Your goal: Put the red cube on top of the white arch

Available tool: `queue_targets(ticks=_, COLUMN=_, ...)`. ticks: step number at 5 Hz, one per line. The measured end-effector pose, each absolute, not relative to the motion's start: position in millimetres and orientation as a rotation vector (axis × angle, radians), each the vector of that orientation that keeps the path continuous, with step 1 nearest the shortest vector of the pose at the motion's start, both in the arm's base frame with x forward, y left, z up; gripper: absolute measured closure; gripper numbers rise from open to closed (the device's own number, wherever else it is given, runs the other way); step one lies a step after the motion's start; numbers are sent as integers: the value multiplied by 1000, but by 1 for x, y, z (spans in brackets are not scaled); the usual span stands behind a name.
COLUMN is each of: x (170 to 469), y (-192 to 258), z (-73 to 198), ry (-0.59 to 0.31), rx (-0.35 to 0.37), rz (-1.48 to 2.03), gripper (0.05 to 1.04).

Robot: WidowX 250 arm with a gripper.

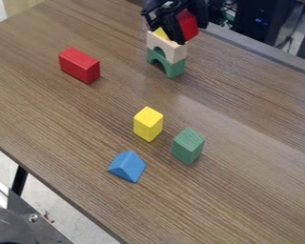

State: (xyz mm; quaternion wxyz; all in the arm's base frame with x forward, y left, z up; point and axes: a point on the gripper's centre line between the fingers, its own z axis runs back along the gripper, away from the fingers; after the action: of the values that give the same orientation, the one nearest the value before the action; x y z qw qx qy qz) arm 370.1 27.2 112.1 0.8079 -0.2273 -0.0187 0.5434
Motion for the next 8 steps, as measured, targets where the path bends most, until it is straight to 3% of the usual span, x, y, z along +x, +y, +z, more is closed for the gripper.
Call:
queue_targets(ticks=3, x=379, y=28, z=97, ry=-48, rx=-459, rz=1165, gripper=489)
queue_targets(ticks=8, x=390, y=32, z=95, ry=-59, rx=-460, rz=1170, gripper=489)
